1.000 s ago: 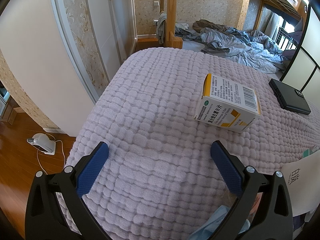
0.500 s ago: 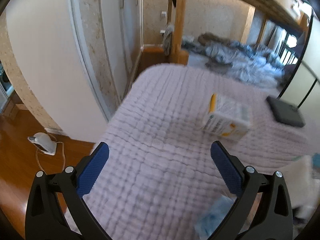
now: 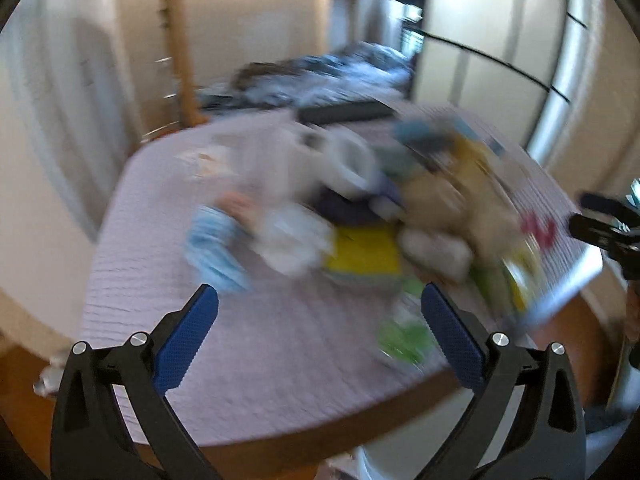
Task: Collect trash
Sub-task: 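Grasp the green Doublemint bottle with left tool while right tool grasps yellow BABO packet, then carry the Doublemint bottle and BABO packet over the white bin with both tools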
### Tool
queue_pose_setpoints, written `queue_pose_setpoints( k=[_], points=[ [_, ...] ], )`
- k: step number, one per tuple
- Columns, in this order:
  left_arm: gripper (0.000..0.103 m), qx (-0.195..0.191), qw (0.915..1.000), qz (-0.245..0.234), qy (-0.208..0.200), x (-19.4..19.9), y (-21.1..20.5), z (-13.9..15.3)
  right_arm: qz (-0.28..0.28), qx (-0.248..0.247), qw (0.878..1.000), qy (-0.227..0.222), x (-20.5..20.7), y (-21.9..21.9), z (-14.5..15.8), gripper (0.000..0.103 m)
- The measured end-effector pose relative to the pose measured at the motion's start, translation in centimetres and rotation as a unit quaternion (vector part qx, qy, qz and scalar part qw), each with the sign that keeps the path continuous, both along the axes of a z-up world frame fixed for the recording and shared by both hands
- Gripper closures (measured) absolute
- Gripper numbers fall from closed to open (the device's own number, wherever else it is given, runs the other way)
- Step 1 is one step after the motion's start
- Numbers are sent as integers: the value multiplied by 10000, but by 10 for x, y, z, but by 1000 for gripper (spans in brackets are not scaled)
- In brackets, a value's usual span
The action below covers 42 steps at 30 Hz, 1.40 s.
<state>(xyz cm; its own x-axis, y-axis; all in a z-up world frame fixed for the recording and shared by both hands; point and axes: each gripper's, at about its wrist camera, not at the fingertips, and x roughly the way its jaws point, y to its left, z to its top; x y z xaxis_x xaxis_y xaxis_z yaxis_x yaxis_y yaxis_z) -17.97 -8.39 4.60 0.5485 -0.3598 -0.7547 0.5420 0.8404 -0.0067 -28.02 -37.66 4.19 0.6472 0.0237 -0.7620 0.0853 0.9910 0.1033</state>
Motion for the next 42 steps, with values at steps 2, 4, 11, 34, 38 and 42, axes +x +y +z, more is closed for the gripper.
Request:
queue_pose_setpoints(
  k=[2,4,11,34,38,42],
  points=[
    [1,88,9998,-197,57,-6,-12,-9,128,145,9998,71,-1,14,-8,6],
    [1,63,9994,-326,74,-8,-19,-13,169,96,9997,140,1,28,-16,8],
    [7,183,9973,-685,174,-15,-29,-28,241,-21,9992,332,12,42,-32,8],
    [51,435,9940,-995,153,-31,-56,-39,424,-374,9980,282,18,63,-42,24],
    [51,418,9942,-979,163,-30,-54,-39,304,-373,9983,341,17,66,-48,24],
    [51,427,9940,-994,143,-31,-53,-39,433,-717,9960,320,21,79,-51,26]
  ],
)
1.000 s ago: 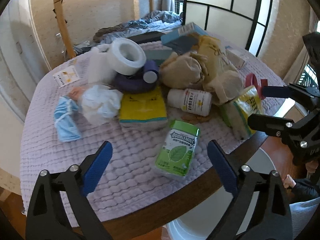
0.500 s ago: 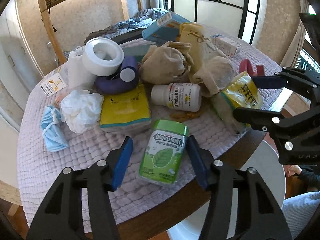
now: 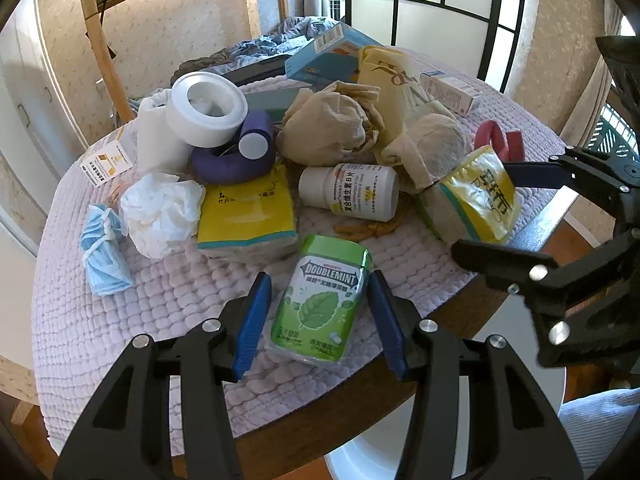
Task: Collect trash
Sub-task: 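Carry the Doublemint bottle and BABO packet over the white bin with both tools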
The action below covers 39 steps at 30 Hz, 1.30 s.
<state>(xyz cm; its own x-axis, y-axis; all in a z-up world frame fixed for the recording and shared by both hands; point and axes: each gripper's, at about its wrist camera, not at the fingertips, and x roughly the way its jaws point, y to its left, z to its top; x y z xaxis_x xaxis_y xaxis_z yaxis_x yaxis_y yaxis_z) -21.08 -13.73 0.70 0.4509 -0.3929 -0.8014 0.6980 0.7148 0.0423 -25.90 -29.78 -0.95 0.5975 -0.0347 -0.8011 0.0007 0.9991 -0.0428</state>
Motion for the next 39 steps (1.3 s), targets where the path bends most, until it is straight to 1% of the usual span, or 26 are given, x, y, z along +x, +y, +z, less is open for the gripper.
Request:
queue_pose_setpoints(
  k=[1,2,3,8,12,15,17,20,21,22,23,25,26,27,28,30,33,36,39],
  points=[
    [52,2,10000,-7,-10,0,0,0,95,-79,9999,-7,0,4,-1,31],
    [53,-6,10000,-12,-5,-1,0,1,141,-153,9998,-42,0,5,-1,31],
    [55,-21,10000,-12,12,-1,1,1,217,-127,9997,-75,-2,6,0,32],
    [59,-93,9999,28,94,-3,2,5,247,230,9993,-154,-8,-4,11,32],
    [61,-309,9990,101,315,-3,11,8,301,440,9984,-212,-18,-13,23,32],
    [63,-437,9982,136,397,-3,17,10,282,588,9976,-231,-27,-19,30,32],
    [63,-505,9975,165,456,-3,21,11,274,632,9974,-231,-31,-21,32,32],
    [63,-463,9978,126,456,-3,23,9,267,615,9976,-175,-35,-21,30,32],
    [61,-385,9983,121,423,-3,21,9,270,605,9977,-158,-36,-20,29,32],
    [48,-217,9991,222,302,-3,19,8,278,608,9977,-146,-37,-20,28,32],
    [43,-153,9992,267,250,-3,18,8,286,611,9976,-134,-36,-18,27,32],
    [43,-185,9994,208,197,-4,17,8,315,608,9976,-137,-37,-15,27,32],
    [43,-123,9996,212,164,-4,15,7,329,603,9975,-146,-38,-15,28,32],
    [52,-49,9997,217,134,-4,13,6,346,596,9975,-152,-39,-14,28,32],
    [58,-28,9997,188,150,-4,12,4,363,591,9975,-155,-39,-13,29,32],
    [63,-59,9997,205,139,-5,12,6,392,552,9976,-161,-42,-12,29,32],
    [63,-68,9996,257,100,-7,12,8,423,528,9976,-152,-44,-12,31,32],
    [63,-201,9993,307,117,-11,17,15,437,576,9973,-126,-47,-14,33,32],
    [63,-369,9984,360,250,-15,23,21,438,652,9969,-77,-51,-18,34,32]
  ],
)
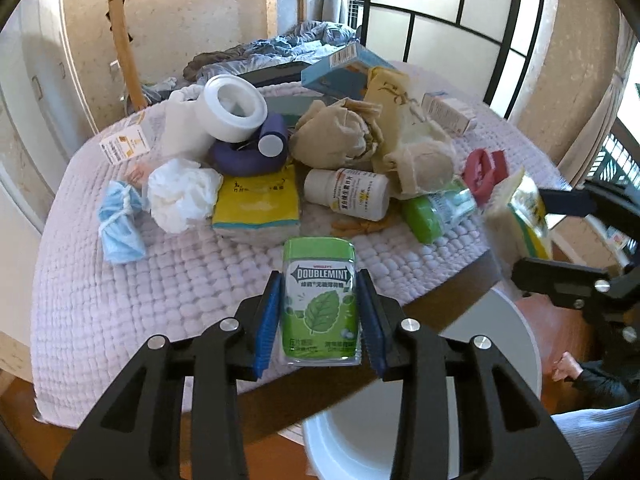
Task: Collect trash
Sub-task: 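Carry the Doublemint bottle and BABO packet over the white bin with both tools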
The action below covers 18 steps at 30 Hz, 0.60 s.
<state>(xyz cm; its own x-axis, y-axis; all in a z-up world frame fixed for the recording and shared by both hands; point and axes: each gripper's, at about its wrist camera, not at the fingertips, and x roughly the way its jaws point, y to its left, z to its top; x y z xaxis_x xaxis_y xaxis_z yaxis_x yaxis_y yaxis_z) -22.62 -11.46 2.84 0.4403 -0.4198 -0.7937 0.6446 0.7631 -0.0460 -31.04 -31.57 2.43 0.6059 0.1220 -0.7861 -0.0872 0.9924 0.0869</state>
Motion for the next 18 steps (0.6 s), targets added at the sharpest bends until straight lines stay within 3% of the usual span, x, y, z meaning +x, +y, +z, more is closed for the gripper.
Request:
queue_pose_setpoints(
  k=[12,18],
  points=[
    [63,-105,9982,157,570,-28,11,0,61,133,9995,293,-25,-5,-5,32],
    [63,-22,9981,94,615,-41,8,-2,72,132,9991,405,-38,-1,-12,32]
  ],
)
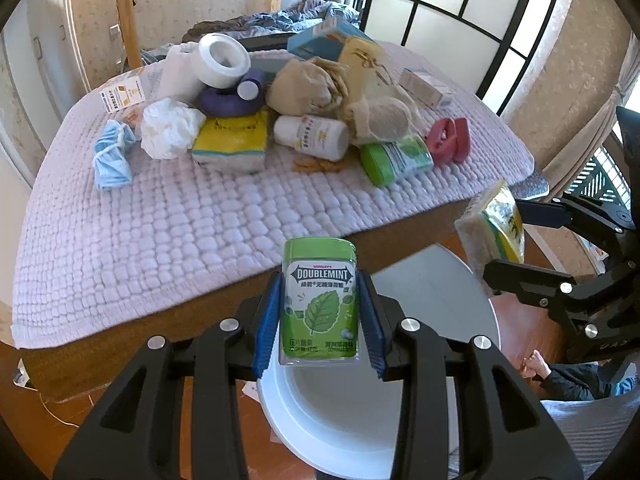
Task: Collect trash
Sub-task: 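Carry the Doublemint bottle and BABO packet over the white bin with both tools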
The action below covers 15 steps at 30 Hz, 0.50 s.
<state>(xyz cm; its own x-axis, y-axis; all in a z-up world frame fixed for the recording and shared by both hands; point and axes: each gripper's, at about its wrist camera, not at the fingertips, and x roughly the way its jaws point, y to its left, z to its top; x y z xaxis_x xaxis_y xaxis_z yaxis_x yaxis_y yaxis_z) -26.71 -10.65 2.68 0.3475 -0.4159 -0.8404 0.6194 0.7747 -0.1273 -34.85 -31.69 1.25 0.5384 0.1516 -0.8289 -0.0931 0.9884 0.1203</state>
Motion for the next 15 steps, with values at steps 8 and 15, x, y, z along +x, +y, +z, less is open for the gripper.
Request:
queue_pose_setpoints(
  k=[8,15],
  points=[
    [63,155,9998,-125,90,-17,-5,-7,0,50,9999,136,-13,4,-10,32],
    [63,373,9990,-219,90,-32,-11,-15,5,34,9996,286,-22,5,-20,32]
  ],
)
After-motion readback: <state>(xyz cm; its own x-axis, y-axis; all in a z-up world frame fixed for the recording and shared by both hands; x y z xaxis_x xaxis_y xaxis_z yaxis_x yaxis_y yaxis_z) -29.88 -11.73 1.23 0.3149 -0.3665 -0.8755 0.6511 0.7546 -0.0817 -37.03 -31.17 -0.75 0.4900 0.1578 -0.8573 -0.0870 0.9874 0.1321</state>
